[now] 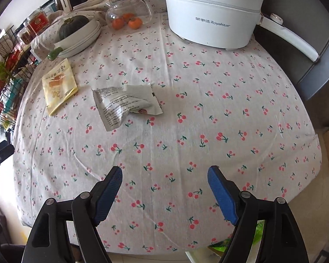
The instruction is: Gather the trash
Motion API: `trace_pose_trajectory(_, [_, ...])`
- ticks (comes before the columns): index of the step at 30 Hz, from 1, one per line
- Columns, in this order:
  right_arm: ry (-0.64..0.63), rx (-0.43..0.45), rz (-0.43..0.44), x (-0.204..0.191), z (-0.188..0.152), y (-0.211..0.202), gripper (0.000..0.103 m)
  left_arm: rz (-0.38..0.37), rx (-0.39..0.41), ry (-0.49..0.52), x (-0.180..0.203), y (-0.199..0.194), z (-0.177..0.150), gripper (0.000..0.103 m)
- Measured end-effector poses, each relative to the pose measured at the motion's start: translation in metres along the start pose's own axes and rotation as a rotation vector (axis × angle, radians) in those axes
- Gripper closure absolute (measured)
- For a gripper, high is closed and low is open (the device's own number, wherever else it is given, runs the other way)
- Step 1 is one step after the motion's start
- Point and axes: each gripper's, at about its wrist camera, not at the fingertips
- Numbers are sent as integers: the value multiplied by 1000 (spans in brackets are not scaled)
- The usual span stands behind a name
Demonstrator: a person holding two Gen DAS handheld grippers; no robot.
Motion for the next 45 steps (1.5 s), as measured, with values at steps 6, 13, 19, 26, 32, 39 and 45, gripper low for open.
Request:
trace_pose_trajectory(6, [-52,27,55,-24,34,31,21,-52,90,-123,-10,34,31,14])
trace_pose_trajectory(13, [-82,15,87,-40,51,69,21,-70,122,-197,-17,73,55,46])
trace_pose_trajectory(19, [-83,20,79,-42,57,88,22,-76,97,-223,-15,96,61,89])
trace_pose_trajectory(26, [-81,25,80,-33,53,92,70,-51,102,-180,-8,90,59,102])
trace_pose_trajectory(32, [-29,25,81,-12,43,76,98,-72,119,-148,4,61,56,103])
trace_pose_trajectory(39, [19,79,99,13,29,22,100,-127,158,-62,41,6,45,103])
trace_pose_trajectory(45, [47,128,113,38,2,-31,100,-215,188,-8,74,-42,23,103])
Point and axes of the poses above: each gripper's, at about its wrist camera, not at the fingertips, and y roughly the way its jaws point, x to its right, z to its top, and after that the axes turned 8 degrees about x, right-handed
